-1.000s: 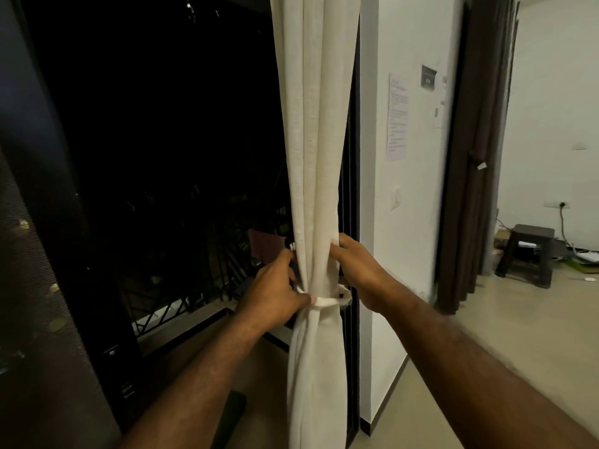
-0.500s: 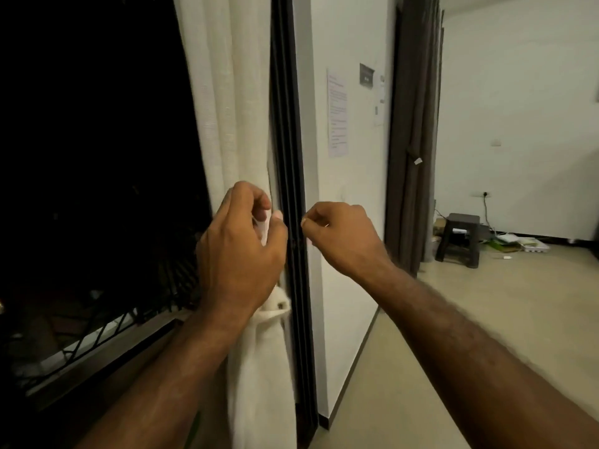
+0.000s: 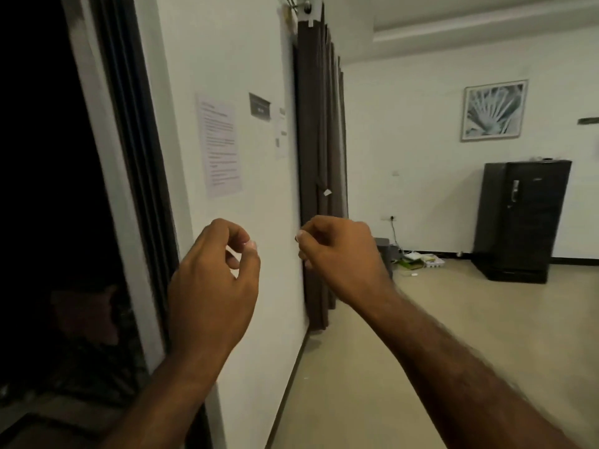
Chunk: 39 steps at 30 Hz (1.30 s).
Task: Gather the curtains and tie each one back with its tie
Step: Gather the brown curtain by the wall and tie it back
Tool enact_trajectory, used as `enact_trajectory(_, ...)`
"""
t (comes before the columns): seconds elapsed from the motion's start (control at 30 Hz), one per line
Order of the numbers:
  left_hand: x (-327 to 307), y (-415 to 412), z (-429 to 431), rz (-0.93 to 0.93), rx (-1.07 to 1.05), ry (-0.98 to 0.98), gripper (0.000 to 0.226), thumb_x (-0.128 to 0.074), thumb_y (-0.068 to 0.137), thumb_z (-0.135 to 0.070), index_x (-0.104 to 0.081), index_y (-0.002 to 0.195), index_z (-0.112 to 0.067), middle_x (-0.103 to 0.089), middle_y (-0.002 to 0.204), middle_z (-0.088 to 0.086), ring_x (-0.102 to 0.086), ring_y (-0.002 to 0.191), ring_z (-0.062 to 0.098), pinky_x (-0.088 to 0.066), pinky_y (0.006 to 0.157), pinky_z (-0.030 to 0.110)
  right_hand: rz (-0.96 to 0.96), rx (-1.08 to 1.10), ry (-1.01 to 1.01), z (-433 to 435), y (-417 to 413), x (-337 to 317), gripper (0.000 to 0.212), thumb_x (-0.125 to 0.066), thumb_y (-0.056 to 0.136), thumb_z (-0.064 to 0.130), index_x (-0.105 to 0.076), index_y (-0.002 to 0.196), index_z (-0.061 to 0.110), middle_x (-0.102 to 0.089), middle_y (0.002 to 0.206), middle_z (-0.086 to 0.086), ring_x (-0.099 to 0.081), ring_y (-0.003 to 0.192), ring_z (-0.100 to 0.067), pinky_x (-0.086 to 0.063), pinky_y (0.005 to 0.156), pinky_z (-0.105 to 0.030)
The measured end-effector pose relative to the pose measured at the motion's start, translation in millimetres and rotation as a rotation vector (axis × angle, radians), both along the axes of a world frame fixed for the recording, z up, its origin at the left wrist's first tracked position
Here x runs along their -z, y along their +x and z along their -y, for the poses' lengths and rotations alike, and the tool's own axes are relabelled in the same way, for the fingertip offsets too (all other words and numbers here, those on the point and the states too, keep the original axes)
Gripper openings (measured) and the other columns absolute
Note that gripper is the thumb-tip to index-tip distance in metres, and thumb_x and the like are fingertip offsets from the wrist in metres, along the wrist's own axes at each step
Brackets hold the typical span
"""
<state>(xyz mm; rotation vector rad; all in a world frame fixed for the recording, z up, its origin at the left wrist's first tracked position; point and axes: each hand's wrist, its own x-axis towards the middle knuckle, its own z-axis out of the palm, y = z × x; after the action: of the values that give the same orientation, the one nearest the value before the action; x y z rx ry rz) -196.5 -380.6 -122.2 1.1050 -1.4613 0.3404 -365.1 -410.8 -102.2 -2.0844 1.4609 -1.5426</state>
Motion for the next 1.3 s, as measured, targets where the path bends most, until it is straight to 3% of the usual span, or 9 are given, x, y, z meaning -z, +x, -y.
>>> enact_trajectory(0.27, 20.3, -64.2, 158.3, 0.073, 0.091, 0.103, 0.009, -0.051, 0.093, -0.042, -0.051, 0.091, -0.032, -0.059, 0.087, -0.017, -0.058, 0.075, 0.005, -0.048, 0.057, 0.023, -0.046, 0.213, -0.060, 138.1, -71.4, 23.6, 0.022, -0.057, 0.099, 0.040, -0.072, 0.092, 0.026, -0.060, 0.069, 0.020, -0.061, 0.066, 0.000, -0.045, 0.060, -0.019)
enact_trajectory(0.43, 30.1, -84.6, 276.5, 0.122, 0.143, 0.160, 0.012, -0.053, 0.093, -0.040, -0.055, 0.097, -0.028, -0.063, 0.095, -0.012, -0.057, 0.083, 0.007, -0.033, 0.058, 0.012, -0.042, 0.305, -0.099, 239.9, -99.9, 36.2, 0.027, -0.051, 0.101, 0.042, -0.071, 0.099, 0.023, -0.068, 0.084, 0.009, -0.065, 0.078, -0.007, -0.058, 0.072, -0.034)
enact_trajectory(0.53, 27.0, -97.5, 349.5, 0.163, 0.179, 0.201, 0.018, -0.055, 0.093, -0.039, -0.058, 0.104, -0.025, -0.065, 0.104, -0.007, -0.056, 0.088, 0.007, -0.038, 0.066, 0.018, -0.041, 0.352, -0.104, 303.1, -115.8, 40.8, 0.026, -0.050, 0.103, 0.039, -0.068, 0.107, 0.023, -0.064, 0.094, 0.011, -0.062, 0.084, -0.008, -0.058, 0.079, -0.036)
enact_trajectory(0.7, 25.9, -125.1, 456.8, 0.201, 0.223, 0.206, 0.019, -0.056, 0.093, -0.039, -0.058, 0.105, -0.025, -0.064, 0.104, -0.007, -0.055, 0.088, 0.006, -0.042, 0.069, 0.023, -0.053, 0.398, -0.065, 403.9, -148.1, 53.8, 0.033, -0.048, 0.105, 0.040, -0.063, 0.128, 0.022, -0.066, 0.124, 0.001, -0.056, 0.102, -0.007, -0.046, 0.083, -0.025)
enact_trajectory(0.87, 39.4, -162.3, 569.9, 0.212, 0.229, 0.221, 0.022, -0.058, 0.093, -0.040, -0.059, 0.108, -0.025, -0.065, 0.105, -0.006, -0.055, 0.088, 0.005, -0.046, 0.072, 0.023, -0.121, 0.416, 0.012, 515.1, -192.7, 68.3, 0.052, -0.042, 0.104, 0.051, -0.043, 0.151, 0.028, -0.049, 0.152, 0.000, -0.043, 0.138, -0.020, -0.039, 0.101, -0.034)
enact_trajectory(1.03, 43.2, -210.3, 685.1, 0.213, 0.172, 0.274, 0.028, -0.057, 0.093, -0.043, -0.058, 0.114, -0.025, -0.066, 0.114, -0.005, -0.060, 0.098, 0.011, -0.051, 0.080, 0.029, -0.166, 0.361, 0.075, 633.0, -241.8, 68.0, 0.064, -0.037, 0.101, 0.059, -0.024, 0.158, 0.034, -0.031, 0.164, 0.000, -0.025, 0.150, -0.023, -0.035, 0.114, -0.049)
enact_trajectory(1.3, 21.0, -266.4, 857.1, 0.241, 0.028, 0.244, 0.031, -0.058, 0.092, -0.038, -0.058, 0.118, -0.021, -0.063, 0.118, -0.002, -0.060, 0.104, 0.016, -0.052, 0.084, 0.036, -0.222, 0.275, 0.093, 809.2, -288.9, 53.6, 0.071, -0.037, 0.100, 0.061, -0.011, 0.160, 0.036, -0.018, 0.168, -0.001, -0.016, 0.154, -0.023, -0.028, 0.118, -0.050)
